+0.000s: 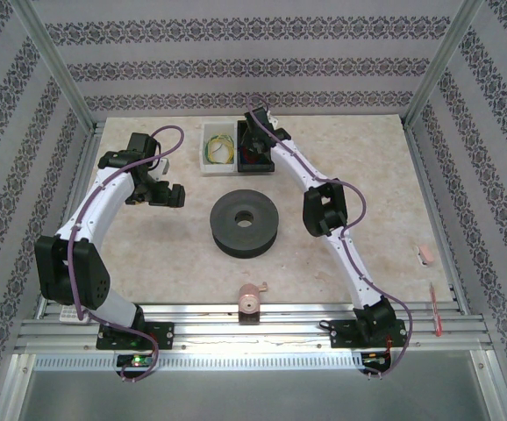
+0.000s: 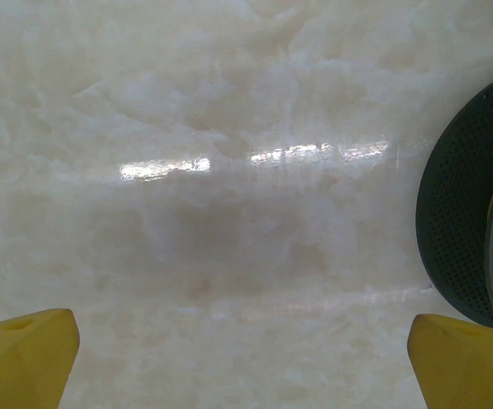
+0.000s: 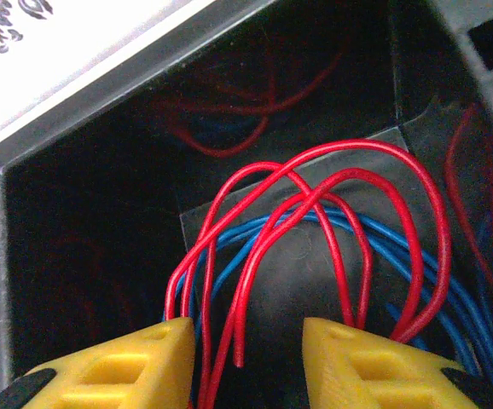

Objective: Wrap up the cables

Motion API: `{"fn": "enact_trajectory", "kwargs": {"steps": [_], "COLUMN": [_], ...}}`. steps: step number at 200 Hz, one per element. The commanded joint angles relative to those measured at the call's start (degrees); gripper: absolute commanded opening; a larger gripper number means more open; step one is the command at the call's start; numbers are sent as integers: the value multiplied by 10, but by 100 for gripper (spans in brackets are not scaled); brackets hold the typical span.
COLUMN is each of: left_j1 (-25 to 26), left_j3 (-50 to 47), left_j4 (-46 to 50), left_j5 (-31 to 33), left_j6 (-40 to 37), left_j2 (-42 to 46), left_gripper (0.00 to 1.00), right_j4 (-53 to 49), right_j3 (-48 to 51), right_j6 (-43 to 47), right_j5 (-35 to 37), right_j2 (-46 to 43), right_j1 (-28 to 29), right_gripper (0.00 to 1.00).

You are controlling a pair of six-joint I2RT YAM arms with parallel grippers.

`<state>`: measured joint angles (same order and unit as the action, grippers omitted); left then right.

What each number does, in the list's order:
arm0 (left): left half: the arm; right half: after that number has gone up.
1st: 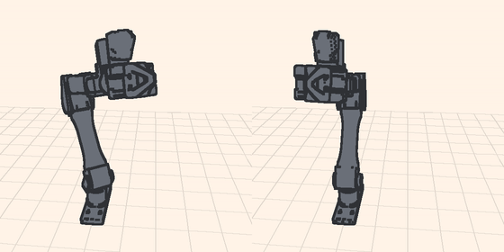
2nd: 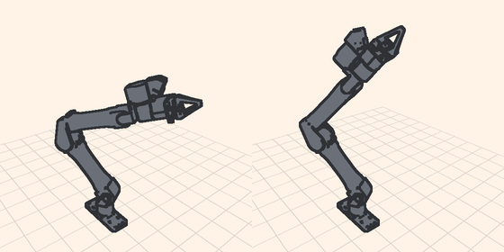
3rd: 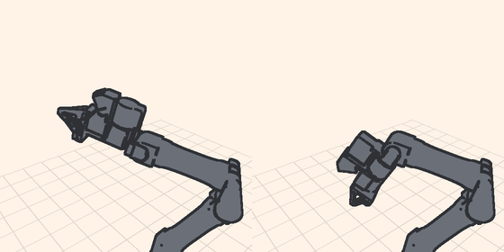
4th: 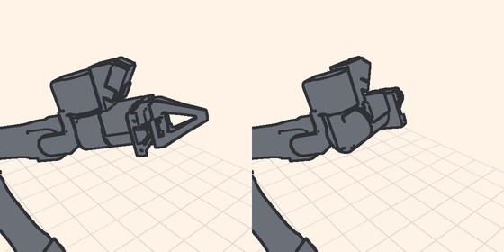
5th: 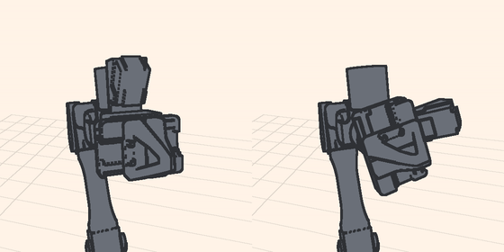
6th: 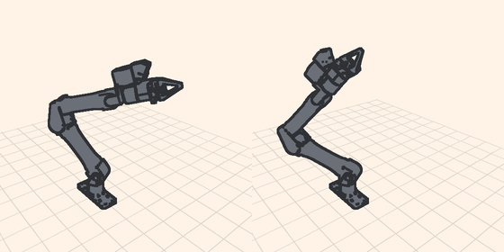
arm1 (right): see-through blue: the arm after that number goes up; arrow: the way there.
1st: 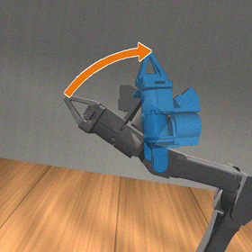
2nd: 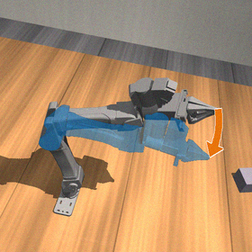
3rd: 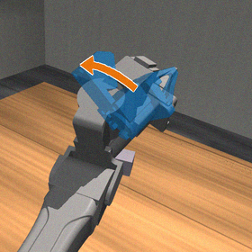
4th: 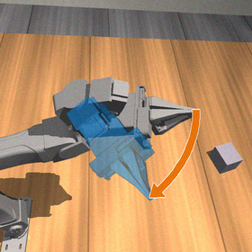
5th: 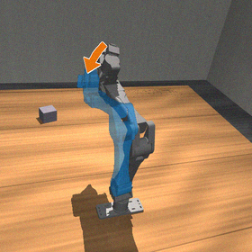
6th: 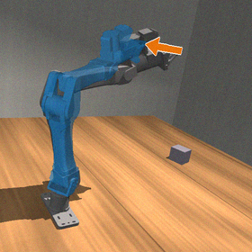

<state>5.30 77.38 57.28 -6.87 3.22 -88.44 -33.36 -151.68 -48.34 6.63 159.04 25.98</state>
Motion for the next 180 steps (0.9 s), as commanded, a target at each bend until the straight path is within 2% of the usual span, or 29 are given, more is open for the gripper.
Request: {"fn": "enact_trajectory", "kwargs": {"steps": [1,45,83,127,180], "left_j1": [8,8,8,8,8], "left_j3": [1,3,4,6,4], "left_j4": [20,22,22,21,21], "left_j5": [6,9,7,6,7], "left_j6": [-9,-12,-11,-11,-10], "left_j2": [-4,-6,-8,-9,-5], "left_gripper": [99,99,99,99,99], "right_j4": [11,17,19,61,99], "right_j3": [-22,-22,3,111,194], "right_j6": [-25,-21,4,30,45], "right_j5": [-1,11,33,47,42], "right_j2": [24,22,-17,-111,-186], "right_j1": [-4,3,7,13,13], "right_gripper": [40,18,0,0,0]}}
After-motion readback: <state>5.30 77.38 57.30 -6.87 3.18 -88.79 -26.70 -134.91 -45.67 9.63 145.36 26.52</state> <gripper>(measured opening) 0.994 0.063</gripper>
